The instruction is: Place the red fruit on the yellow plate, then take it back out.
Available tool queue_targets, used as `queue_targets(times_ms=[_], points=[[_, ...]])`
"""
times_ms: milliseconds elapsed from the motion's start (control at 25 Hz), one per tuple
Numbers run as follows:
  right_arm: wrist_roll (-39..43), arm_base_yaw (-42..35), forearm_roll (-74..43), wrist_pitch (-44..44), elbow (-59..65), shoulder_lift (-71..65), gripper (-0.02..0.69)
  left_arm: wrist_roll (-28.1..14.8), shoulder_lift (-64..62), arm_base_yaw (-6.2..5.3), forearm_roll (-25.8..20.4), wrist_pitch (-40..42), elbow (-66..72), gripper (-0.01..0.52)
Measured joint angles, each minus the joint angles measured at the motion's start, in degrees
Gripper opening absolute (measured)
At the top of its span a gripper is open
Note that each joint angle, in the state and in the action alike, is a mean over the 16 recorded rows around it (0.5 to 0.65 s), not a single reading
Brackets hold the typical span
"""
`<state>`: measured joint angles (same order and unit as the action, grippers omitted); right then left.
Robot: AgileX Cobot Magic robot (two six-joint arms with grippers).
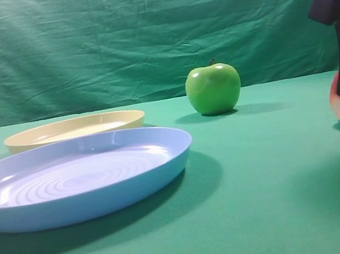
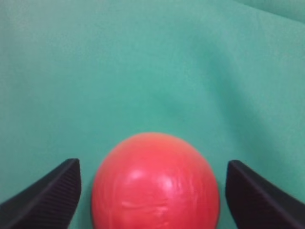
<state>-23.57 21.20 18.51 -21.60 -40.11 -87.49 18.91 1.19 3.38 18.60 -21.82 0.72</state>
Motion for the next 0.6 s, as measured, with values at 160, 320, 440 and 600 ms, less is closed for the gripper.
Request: queue_targets(times_ms=[160, 320, 440, 600], points=[[0.1, -0.3, 0.0, -3.0, -2.3, 2.9, 0.571, 0.0, 0.0, 0.0, 0.0, 0.0, 0.0, 0.0], [0.4, -0.7, -0.1, -7.2, -5.3, 7.5, 0.545, 0.0, 0.0, 0.0, 0.0, 0.0, 0.0, 0.0], [0.9, -1.0, -0.2, -10.7, -7.6, 11.9, 0.495, 0.0, 0.0, 0.0, 0.0, 0.0, 0.0, 0.0], [1.5, -1.4, -0.4, -15.7, -10.0, 18.8, 0.372, 0.0, 0.0, 0.0, 0.0, 0.0, 0.0, 0.0]])
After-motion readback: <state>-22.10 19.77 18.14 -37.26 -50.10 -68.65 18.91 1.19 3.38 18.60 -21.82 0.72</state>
